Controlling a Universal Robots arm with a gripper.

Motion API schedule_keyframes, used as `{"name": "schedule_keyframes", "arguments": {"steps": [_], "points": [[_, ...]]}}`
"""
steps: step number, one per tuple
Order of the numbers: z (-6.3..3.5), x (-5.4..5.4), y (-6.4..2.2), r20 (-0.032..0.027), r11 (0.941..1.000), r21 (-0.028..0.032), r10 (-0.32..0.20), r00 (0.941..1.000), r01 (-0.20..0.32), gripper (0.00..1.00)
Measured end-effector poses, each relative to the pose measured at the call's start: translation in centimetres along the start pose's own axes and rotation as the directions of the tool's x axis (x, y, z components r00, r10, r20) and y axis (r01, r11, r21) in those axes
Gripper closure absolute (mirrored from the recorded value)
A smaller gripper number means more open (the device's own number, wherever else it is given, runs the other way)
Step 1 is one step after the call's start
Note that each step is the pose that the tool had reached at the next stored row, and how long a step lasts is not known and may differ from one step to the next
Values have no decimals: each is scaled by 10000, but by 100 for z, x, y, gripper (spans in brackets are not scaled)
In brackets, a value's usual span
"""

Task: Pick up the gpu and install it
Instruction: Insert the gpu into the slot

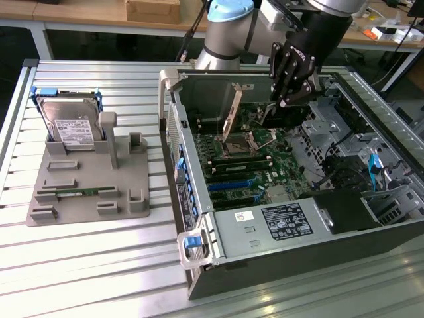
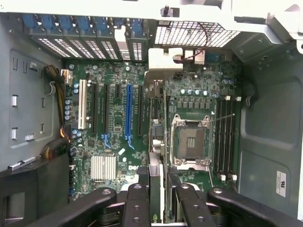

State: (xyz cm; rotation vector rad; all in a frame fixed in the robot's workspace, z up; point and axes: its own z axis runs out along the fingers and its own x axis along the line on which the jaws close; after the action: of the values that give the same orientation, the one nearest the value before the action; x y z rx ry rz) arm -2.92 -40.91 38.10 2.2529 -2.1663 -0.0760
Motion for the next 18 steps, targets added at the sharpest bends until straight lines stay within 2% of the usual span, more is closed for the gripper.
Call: {"name": "schedule_keyframes", "arguments": {"steps": [10,11,12,13,14,15,18], "points": [[87,30,29,4,10000,0,-1,10000,1,73],[105,35,32,38,10000,0,-3,10000,3,73],[115,44,38,228,10000,8,-11,9997,11,73],[119,50,40,362,10000,14,-18,9993,17,73],[124,55,42,441,10000,18,-22,9990,21,73],[130,61,44,484,10000,19,-23,9988,22,73],[155,90,52,501,10000,19,-11,9987,11,73]]}}
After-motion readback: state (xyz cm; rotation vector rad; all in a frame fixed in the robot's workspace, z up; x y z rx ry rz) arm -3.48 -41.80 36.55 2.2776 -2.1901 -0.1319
